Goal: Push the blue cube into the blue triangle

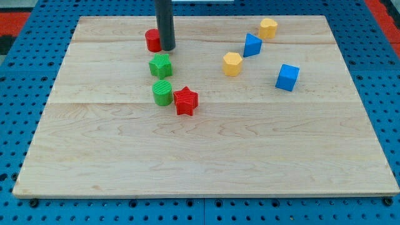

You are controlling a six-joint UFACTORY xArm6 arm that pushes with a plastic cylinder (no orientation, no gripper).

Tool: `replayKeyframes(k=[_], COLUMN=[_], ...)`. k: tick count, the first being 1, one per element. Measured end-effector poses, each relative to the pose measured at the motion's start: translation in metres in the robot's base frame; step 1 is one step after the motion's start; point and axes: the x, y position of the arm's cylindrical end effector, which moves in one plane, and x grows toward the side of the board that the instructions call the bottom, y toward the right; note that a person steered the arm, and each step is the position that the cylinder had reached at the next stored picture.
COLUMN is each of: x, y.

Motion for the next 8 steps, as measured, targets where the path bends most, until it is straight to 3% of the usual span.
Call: replayKeyframes(k=[1,3,4,5,6,8], x=[-0.011,0.065,0.099,0.1,0.116,0.186], y=[-0.035,-0.058,-0.027,0.027,0.031,0.034])
